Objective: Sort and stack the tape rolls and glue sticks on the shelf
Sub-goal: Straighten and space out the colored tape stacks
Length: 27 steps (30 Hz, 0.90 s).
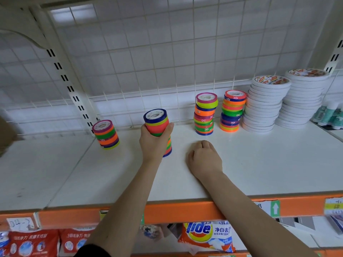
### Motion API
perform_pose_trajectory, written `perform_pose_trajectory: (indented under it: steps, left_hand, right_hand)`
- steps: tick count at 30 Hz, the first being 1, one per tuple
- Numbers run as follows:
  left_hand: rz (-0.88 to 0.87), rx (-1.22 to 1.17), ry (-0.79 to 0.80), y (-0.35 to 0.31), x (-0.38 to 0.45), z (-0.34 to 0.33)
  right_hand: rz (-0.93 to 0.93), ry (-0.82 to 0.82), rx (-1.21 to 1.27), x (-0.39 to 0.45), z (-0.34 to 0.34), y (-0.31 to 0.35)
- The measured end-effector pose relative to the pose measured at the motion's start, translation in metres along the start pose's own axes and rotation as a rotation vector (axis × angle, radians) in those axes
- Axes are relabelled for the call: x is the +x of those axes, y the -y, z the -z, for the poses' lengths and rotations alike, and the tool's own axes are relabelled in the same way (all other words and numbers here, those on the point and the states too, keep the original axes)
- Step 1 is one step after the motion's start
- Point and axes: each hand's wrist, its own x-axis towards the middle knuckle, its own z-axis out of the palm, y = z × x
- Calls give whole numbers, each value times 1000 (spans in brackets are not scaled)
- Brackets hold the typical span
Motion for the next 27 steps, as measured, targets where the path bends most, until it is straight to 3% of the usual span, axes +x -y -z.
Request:
perform_pose_trajectory:
  steps: [27]
  left_hand:
    - [-61,38,37,8,2,4]
  right_hand:
    - [-3,-16,34,1,-2,-1]
